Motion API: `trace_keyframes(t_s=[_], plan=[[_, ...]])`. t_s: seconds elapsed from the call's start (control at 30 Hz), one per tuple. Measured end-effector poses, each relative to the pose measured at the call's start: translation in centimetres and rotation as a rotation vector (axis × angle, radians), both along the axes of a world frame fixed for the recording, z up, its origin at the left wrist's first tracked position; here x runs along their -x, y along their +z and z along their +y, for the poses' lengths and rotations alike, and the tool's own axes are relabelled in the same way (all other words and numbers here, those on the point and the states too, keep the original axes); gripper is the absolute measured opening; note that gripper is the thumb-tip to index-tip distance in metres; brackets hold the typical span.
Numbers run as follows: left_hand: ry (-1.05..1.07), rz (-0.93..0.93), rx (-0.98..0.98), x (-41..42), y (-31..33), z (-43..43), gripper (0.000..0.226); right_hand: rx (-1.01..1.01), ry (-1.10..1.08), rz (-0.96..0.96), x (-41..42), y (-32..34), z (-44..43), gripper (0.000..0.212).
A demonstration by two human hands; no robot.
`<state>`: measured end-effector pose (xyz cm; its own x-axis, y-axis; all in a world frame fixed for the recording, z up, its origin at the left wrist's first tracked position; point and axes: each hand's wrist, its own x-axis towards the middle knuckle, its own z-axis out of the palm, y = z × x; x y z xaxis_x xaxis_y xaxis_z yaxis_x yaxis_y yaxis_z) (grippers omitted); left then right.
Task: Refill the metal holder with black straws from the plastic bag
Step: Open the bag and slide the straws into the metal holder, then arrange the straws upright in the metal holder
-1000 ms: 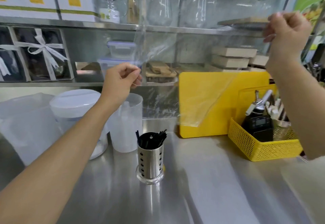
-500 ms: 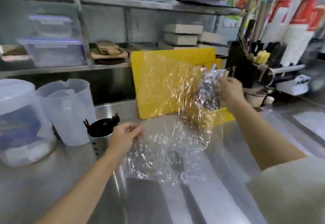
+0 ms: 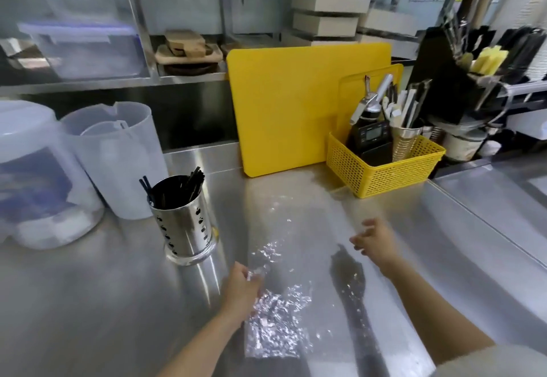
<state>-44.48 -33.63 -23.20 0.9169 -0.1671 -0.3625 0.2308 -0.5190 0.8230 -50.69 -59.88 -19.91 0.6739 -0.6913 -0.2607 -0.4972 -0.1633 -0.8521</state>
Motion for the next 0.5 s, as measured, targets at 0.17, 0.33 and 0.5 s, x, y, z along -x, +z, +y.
trace_keyframes(t_s=[0.17, 0.33, 0.5], plan=[[-0.221, 0.002, -0.308, 0.8, -1.0, -0.2, 0.025, 0.276, 0.095, 0.156, -0.9, -3.2, -0.4, 0.041], [-0.383, 0.019, -0.501, 0.1, -0.1, 0.0, 0.046, 0.557, 0.243, 0.433, -1.6, -4.4, -1.4, 0.027], [-0.528, 0.159, -0.541, -1.7, 2.5, 2.4, 0.032, 0.717, 0.371, 0.581, -3.6, -1.3, -2.3, 0.044]])
